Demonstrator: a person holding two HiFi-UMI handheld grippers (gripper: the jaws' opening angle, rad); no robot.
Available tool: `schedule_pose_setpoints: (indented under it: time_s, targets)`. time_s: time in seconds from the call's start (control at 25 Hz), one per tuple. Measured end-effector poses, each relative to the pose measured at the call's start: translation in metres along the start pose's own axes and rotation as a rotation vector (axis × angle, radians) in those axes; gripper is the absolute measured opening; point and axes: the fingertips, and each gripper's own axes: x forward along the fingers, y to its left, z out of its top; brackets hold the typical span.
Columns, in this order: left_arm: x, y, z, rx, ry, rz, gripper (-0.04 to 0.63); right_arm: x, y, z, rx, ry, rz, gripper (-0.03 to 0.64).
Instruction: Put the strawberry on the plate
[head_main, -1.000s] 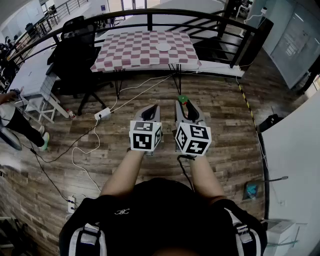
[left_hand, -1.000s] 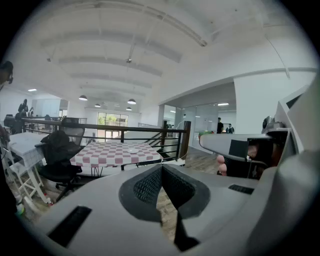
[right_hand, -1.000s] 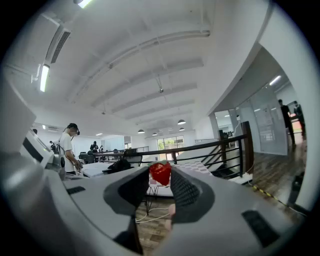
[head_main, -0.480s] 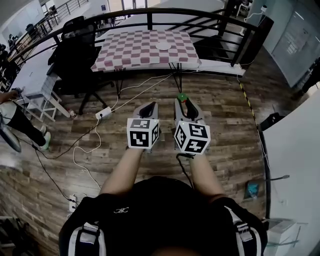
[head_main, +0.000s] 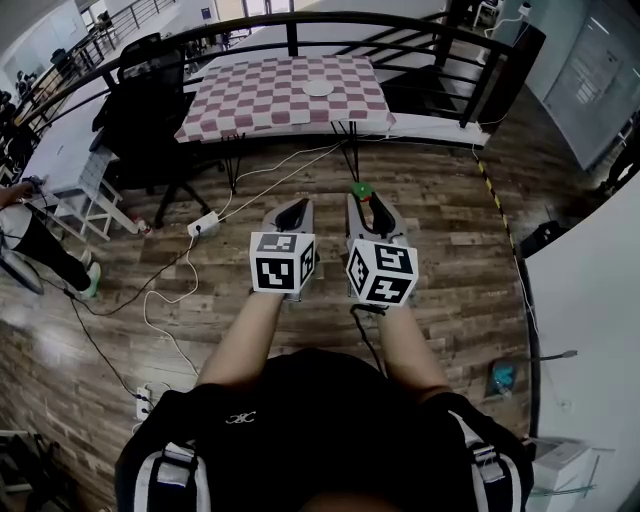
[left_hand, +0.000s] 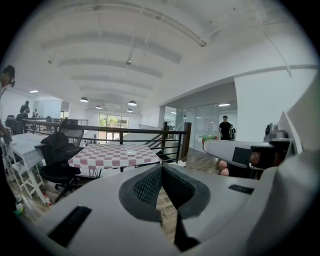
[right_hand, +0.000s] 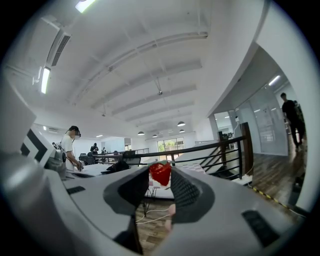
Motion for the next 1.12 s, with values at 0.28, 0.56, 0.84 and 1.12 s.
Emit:
schedule_pose_setpoints:
  time_s: [0.28,0.56,0.84,1.12]
  targets:
    - [0.019,-0.027,-0.01,0.007,0.014,0.013,0.0,-0.003,-0.04,-0.01,0.014,0.011,0.001,0.144]
    - [0.047,-0.017,-0.009,-0.011,0.026,0.012,0.0,0.027,-0.052,-0.011,0.015,0.018,0.002,0.144]
    - [0.106,0.034,-0.001,-0.044,0.012,-0.005,0.0,0.103,-0.05,-0.015,-0.019,0.02,0.0,0.144]
    - [0.178,0.108,0.045,-0.039,-0.006,-0.036,0.0,0.209,-0.039,0.009,-0.04,0.005,-0.008,0.144]
